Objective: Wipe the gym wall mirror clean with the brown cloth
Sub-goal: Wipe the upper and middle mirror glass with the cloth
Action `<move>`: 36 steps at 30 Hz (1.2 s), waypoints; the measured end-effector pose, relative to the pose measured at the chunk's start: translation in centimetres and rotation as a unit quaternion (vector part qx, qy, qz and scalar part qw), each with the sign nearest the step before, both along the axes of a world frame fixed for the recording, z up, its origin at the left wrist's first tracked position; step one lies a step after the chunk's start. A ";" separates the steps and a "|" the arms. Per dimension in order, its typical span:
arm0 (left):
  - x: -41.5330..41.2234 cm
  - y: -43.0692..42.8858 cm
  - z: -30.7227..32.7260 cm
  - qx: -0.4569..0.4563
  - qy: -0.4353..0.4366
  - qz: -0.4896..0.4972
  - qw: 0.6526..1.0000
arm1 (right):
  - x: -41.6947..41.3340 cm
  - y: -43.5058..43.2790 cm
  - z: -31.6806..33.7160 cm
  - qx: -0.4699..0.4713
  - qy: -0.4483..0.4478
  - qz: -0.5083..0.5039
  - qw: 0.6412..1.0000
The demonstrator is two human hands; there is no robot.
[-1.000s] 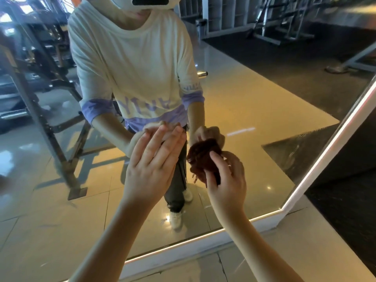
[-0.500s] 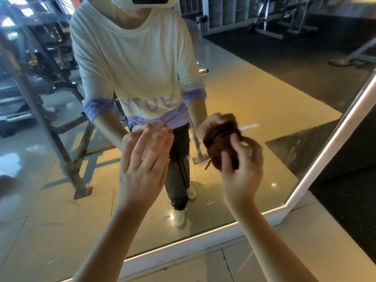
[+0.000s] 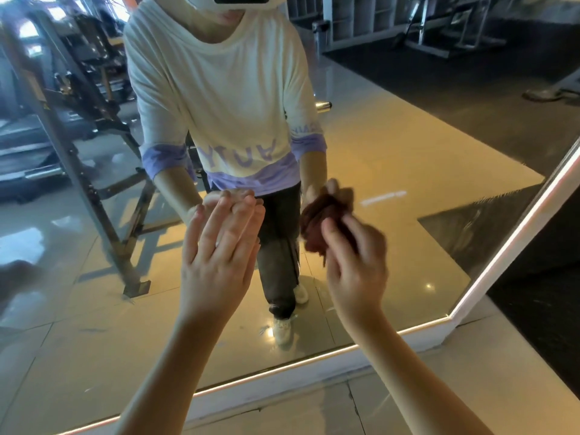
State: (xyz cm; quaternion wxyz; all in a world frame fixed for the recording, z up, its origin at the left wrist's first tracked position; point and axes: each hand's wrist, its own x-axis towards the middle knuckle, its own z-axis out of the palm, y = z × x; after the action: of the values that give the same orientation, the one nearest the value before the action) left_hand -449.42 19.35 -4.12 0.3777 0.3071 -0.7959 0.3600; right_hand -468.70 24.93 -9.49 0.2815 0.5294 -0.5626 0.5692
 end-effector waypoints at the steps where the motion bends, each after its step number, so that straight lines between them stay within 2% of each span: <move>1: 0.0 0.0 0.0 -0.002 -0.001 0.001 1.000 | 0.4 0.2 -1.0 0.029 0.075 0.019 0.997; 3: 0.1 -0.1 -0.1 -0.003 0.002 0.001 1.000 | -0.3 0.9 -2.2 0.090 0.186 0.048 0.977; 4: 0.0 -0.1 -0.2 -0.002 0.005 0.000 1.000 | -1.1 1.1 -2.2 0.091 0.197 0.048 0.975; 5: 0.0 -0.2 -0.2 -0.002 0.008 -0.001 1.000 | -1.8 1.2 -1.8 0.071 0.174 0.038 0.981; 7: -0.2 -0.2 -0.4 0.000 0.015 -0.006 1.000 | -2.7 0.8 -0.2 0.014 0.056 0.005 0.998; 9: -0.3 -0.2 -0.6 -0.003 0.020 -0.009 1.000 | -1.8 0.2 0.7 -0.029 -0.022 -0.005 0.999; 10: -0.4 -0.3 -0.6 -0.005 0.022 -0.011 1.000 | -0.9 0.0 0.4 -0.026 -0.006 0.001 1.000; 13: -0.4 -0.3 -1.0 -0.009 0.025 -0.016 1.000 | 0.1 0.7 -2.5 0.061 0.177 0.050 0.981; 15: -0.3 -0.2 -1.4 -0.008 0.026 -0.018 0.999 | -1.8 1.3 -3.1 0.088 0.211 0.048 0.972; 16: -0.3 -0.2 -1.6 -0.008 0.026 -0.018 0.999 | -2.8 1.4 -3.0 0.074 0.177 0.029 0.981; 19: -0.3 -0.1 -2.6 -0.002 0.023 -0.016 1.000 | -3.5 1.0 -1.6 0.009 -0.043 -0.028 0.999; 20: -0.3 -0.1 -2.9 0.002 0.022 -0.014 1.000 | -2.7 0.8 -1.6 0.004 -0.068 -0.030 0.997; 21: -0.3 0.0 -3.1 0.009 0.021 -0.013 1.000 | -1.7 0.6 -1.9 0.011 -0.048 -0.021 0.999; 23: -0.3 0.1 -3.4 0.020 0.018 -0.011 1.000 | -0.7 0.8 -2.8 0.038 0.061 0.021 0.997; 24: -0.3 0.0 -3.5 0.021 0.017 -0.010 1.000 | -1.2 1.0 -2.9 0.046 0.093 0.035 0.994; 25: -0.3 0.0 -3.6 0.021 0.017 -0.008 1.000 | -2.1 1.1 -2.8 0.046 0.088 0.032 0.995; 27: -0.3 -0.1 -3.6 0.018 0.019 -0.008 1.000 | -3.8 1.1 -2.2 0.020 -0.026 -0.012 0.999; 29: -0.5 0.0 -3.6 0.019 0.027 -0.009 0.999 | -4.4 1.0 -1.8 -0.007 -0.167 -0.044 0.985; 30: -0.6 0.1 -3.7 0.022 0.032 -0.010 0.999 | -4.0 0.9 -1.8 -0.007 -0.191 -0.050 0.980; 31: -0.9 0.2 -3.8 0.028 0.038 -0.010 0.999 | -3.4 0.9 -2.1 0.004 -0.180 -0.047 0.983; 34: -1.4 0.2 -4.1 0.029 0.041 -0.002 0.999 | -3.0 1.4 -2.6 0.054 -0.055 0.005 0.997; 36: -1.4 -0.1 -4.3 0.017 0.034 -0.008 0.999 | -4.5 1.5 -2.4 0.058 -0.039 -0.004 0.998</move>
State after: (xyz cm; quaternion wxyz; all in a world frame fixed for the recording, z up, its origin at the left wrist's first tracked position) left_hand -450.87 19.20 -8.47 0.4021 0.3190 -0.7909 0.3332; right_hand -473.20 26.38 -11.86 0.2308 0.5199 -0.6073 0.5547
